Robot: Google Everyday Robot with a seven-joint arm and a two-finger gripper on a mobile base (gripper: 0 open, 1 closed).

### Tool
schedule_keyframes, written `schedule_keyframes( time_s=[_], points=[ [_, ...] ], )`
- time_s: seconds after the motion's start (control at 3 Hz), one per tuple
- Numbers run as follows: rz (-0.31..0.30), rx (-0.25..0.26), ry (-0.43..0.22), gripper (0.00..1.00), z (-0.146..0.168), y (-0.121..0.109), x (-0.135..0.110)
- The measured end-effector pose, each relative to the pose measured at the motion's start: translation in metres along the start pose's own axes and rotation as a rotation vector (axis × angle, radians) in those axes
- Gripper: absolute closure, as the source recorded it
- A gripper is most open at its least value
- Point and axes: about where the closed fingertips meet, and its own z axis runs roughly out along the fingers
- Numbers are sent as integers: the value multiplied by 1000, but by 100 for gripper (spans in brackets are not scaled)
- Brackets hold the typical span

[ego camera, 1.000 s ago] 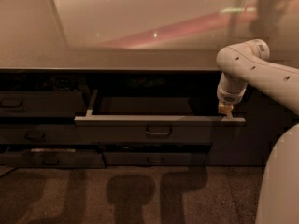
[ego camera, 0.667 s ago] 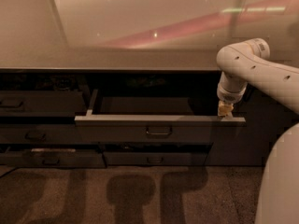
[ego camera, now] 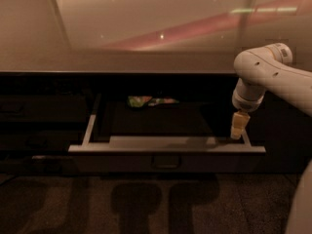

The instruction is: Open top drawer

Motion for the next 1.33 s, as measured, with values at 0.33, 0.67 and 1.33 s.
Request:
schedule_keyframes(
  time_s=[0.33, 0.67, 1.33],
  points=[
    [32, 15, -7, 0, -5, 18, 14],
    [79, 70, 7, 0, -14, 47, 33],
    [126, 82, 51, 0, -6, 98, 62]
  ],
)
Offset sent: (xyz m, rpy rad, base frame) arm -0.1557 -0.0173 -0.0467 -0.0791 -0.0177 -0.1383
